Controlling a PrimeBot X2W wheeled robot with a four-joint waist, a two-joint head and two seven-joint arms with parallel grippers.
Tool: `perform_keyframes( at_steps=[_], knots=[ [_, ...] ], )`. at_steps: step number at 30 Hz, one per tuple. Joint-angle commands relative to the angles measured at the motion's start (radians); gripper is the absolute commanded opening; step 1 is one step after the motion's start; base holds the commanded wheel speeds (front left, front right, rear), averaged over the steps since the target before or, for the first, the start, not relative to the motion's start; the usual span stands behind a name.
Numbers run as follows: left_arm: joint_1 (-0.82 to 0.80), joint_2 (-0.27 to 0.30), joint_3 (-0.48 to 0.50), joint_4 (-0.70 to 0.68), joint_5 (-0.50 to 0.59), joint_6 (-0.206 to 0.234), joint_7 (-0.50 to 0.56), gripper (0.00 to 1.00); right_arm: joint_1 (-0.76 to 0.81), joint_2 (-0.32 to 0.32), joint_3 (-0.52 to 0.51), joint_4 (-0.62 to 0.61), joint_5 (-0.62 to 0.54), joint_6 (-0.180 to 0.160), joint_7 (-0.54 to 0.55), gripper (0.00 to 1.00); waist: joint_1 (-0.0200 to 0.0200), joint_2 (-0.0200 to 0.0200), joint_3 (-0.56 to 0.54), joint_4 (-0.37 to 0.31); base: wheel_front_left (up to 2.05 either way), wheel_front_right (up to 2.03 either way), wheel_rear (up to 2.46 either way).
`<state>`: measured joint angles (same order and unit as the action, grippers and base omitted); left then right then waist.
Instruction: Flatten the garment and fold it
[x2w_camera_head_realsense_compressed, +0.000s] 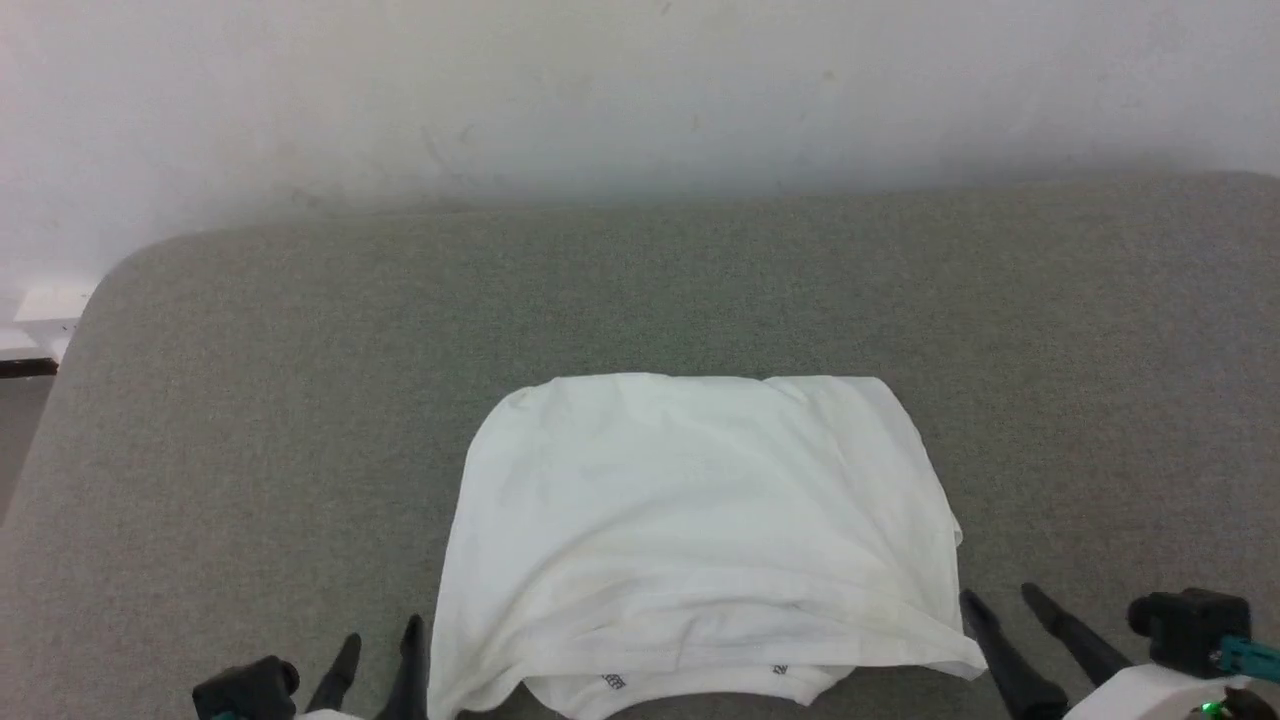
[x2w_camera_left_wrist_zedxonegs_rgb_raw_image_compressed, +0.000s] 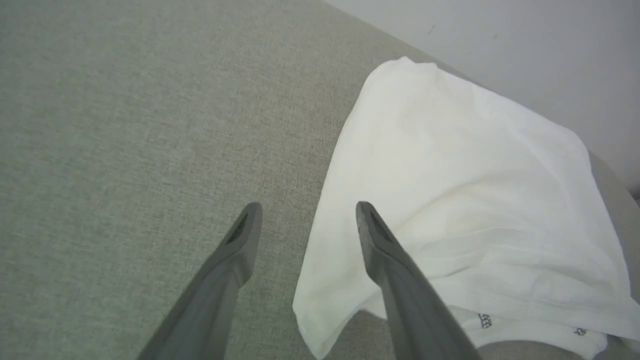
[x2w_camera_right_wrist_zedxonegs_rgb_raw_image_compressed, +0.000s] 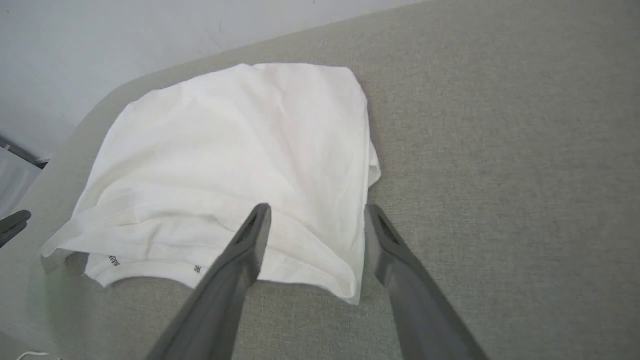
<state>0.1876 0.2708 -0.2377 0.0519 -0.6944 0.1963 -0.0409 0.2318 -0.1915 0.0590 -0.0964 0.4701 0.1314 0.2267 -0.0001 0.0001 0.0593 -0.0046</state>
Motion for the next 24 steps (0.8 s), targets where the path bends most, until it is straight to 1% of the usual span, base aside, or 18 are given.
perform_keyframes(
  at_steps=[1, 3, 5, 8, 12, 14, 16, 21, 24],
  knots=[
    [-0.005, 0.005, 0.007, -0.011, 0.014, 0.006, -0.019, 1.00, 0.002, 0.001, -0.013, -0.012, 0.004, -0.001, -0.006, 1.00, 0.0001, -0.0001, -0.022, 0.010, 0.00, 0.00, 0.00],
    [-0.016, 0.007, 0.020, -0.037, 0.037, 0.010, -0.073, 1.00, -0.005, -0.001, -0.051, -0.022, 0.006, -0.001, 0.003, 1.00, 0.0001, -0.0001, -0.035, 0.015, 0.00, 0.00, 0.00],
    [-0.028, 0.007, 0.029, -0.056, 0.058, 0.008, -0.126, 1.00, -0.023, 0.003, -0.094, -0.005, 0.012, -0.001, 0.021, 1.00, 0.0001, -0.0001, -0.047, 0.021, 0.00, 0.00, 0.00],
    [-0.046, 0.014, 0.034, -0.079, 0.103, -0.001, -0.183, 1.00, -0.062, -0.008, -0.138, 0.059, 0.028, -0.001, 0.061, 1.00, 0.0001, -0.0001, -0.057, 0.036, 0.00, 0.00, 0.00],
    [-0.056, 0.017, 0.036, -0.115, 0.175, -0.001, -0.211, 1.00, -0.126, -0.032, -0.163, 0.171, 0.054, -0.001, 0.123, 1.00, 0.0001, -0.0001, -0.063, 0.061, 0.00, 0.00, 0.00],
    [-0.056, 0.018, 0.034, -0.126, 0.213, 0.007, -0.216, 1.00, -0.164, -0.049, -0.162, 0.228, 0.076, -0.001, 0.151, 1.00, 0.0001, -0.0001, -0.059, 0.076, 0.00, 0.00, 0.00],
    [-0.058, 0.010, 0.031, -0.135, 0.229, 0.010, -0.217, 1.00, -0.203, -0.061, -0.153, 0.282, 0.100, -0.001, 0.181, 1.00, 0.0001, -0.0001, -0.051, 0.092, 0.00, 0.00, 0.00],
    [-0.083, -0.012, 0.019, -0.157, 0.257, 0.003, -0.220, 1.00, -0.308, -0.072, -0.110, 0.391, 0.147, -0.001, 0.239, 1.00, 0.0001, -0.0001, -0.015, 0.133, 0.00, 0.00, 0.00],
    [-0.112, -0.025, 0.012, -0.161, 0.267, -0.006, -0.220, 1.00, -0.369, -0.079, -0.084, 0.456, 0.157, -0.001, 0.253, 1.00, 0.0001, -0.0001, 0.007, 0.156, 0.00, 0.00, 0.00]
  ],
)
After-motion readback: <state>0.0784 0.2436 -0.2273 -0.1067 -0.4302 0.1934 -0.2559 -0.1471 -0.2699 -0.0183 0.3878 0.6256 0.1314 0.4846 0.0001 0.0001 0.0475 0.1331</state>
